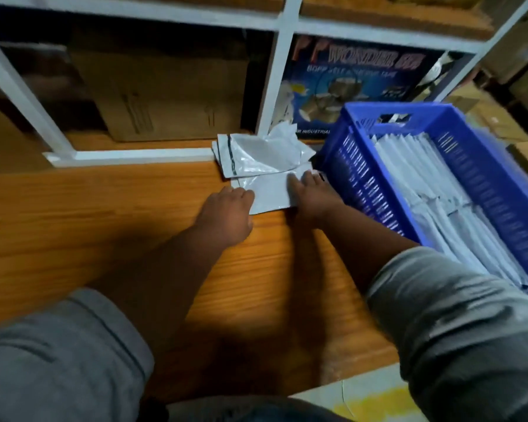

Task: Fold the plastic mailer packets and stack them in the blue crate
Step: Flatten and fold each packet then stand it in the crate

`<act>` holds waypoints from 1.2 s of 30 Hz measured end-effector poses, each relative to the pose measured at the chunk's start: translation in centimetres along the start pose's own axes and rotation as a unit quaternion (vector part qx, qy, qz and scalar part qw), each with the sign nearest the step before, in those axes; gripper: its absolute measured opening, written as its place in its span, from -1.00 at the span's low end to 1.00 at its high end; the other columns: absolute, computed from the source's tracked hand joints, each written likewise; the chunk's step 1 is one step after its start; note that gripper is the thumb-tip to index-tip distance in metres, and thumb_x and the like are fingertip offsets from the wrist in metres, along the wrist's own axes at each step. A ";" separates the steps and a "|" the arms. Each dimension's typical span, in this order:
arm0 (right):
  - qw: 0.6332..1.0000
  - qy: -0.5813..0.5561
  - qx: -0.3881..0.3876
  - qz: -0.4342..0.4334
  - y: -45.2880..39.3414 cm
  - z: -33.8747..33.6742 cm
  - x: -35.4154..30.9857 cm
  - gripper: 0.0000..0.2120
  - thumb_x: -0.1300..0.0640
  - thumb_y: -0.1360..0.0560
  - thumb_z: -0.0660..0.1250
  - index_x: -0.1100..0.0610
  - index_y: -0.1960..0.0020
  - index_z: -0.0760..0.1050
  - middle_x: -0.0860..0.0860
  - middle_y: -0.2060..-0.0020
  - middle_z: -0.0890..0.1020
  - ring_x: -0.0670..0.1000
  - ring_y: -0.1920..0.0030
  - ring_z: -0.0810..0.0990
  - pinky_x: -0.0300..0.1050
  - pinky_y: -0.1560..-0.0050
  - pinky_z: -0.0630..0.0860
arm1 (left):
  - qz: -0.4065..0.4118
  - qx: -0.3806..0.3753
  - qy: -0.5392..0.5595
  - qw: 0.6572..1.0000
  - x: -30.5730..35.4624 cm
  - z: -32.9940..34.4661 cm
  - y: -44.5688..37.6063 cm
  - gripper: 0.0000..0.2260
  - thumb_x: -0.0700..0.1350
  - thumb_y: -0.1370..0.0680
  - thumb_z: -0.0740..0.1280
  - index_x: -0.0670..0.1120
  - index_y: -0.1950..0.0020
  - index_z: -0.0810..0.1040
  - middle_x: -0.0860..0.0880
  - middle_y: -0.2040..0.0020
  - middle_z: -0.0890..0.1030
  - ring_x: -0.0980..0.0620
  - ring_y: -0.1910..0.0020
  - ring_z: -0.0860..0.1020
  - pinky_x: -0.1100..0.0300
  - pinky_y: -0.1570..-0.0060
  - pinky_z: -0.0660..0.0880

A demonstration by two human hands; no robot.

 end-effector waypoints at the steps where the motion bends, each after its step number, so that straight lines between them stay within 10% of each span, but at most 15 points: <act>1: 1.000 -0.014 0.001 0.001 -0.3 0.1 0.0 0.00 -0.05 -0.42 0.55 0.00 -0.65 0.02 0.26 -0.60 0.17 0.36 -0.57 0.25 0.34 -0.45 0.43 | 0.004 0.014 -0.001 1.000 0.0 0.0 -0.3 -0.58 0.06 -0.55 0.39 -0.07 -0.36 0.49 -0.12 -0.20 0.60 -0.21 -0.18 0.53 -0.12 -0.07 0.55; 10: 0.970 -0.171 0.171 -0.025 1.6 -2.1 1.7 -0.93 0.03 -0.56 0.38 -0.02 -0.02 0.60 -0.04 -0.04 0.62 0.11 -0.03 0.62 0.10 -0.02 0.64 | 0.057 0.209 0.132 0.967 -0.7 -4.4 -0.4 -0.85 -0.02 -0.67 0.33 -0.09 -0.05 0.58 -0.06 -0.03 0.56 -0.11 -0.03 0.52 -0.04 0.00 0.46; 17: 0.871 -0.475 0.113 -0.052 8.0 -5.9 1.0 -0.81 -0.06 -0.55 0.56 0.02 0.11 0.65 -0.03 0.22 0.72 -0.06 0.19 0.67 -0.05 0.16 0.63 | -0.141 0.209 0.438 0.863 -2.2 -9.2 7.3 -0.75 0.00 -0.75 0.27 -0.04 0.09 0.48 0.00 0.26 0.54 0.07 0.30 0.50 0.08 0.31 0.42; 25: 0.928 -0.331 0.123 -0.117 12.4 -0.1 -3.6 -0.71 -0.24 -0.60 0.42 -0.08 0.15 0.53 -0.12 0.32 0.63 -0.11 0.28 0.58 0.02 0.24 0.60 | -0.356 0.136 0.358 0.852 -1.2 -1.7 18.8 -0.70 0.07 -0.74 0.29 -0.08 0.09 0.53 0.05 0.24 0.51 -0.05 0.17 0.53 0.04 0.20 0.28; 30: 0.966 -0.171 0.101 -0.165 13.1 4.2 -6.7 -0.68 -0.31 -0.61 0.34 -0.09 0.11 0.49 -0.15 0.27 0.55 -0.04 0.23 0.55 -0.07 0.29 0.49 | -0.384 0.066 0.310 0.867 0.0 2.3 24.6 -0.73 0.13 -0.74 0.26 0.01 0.05 0.56 0.02 0.17 0.57 -0.06 0.12 0.60 0.10 0.17 0.40; 36: 0.947 -0.148 0.259 -0.121 15.2 4.3 -8.5 -0.65 -0.21 -0.68 0.15 0.02 -0.13 0.55 0.04 -0.05 0.51 0.10 -0.07 0.50 0.06 -0.01 0.50 | -0.304 0.179 0.124 0.927 1.0 0.2 25.5 -0.58 0.15 -0.71 0.14 -0.13 -0.33 0.55 -0.16 -0.24 0.61 -0.21 -0.23 0.56 -0.14 -0.21 0.55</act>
Point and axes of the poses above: each hand's wrist, its own y-axis away from the middle knuckle, its own z-axis out of the palm, x = y × z, the point moved 4 cm from there along -y, towards the middle knuckle
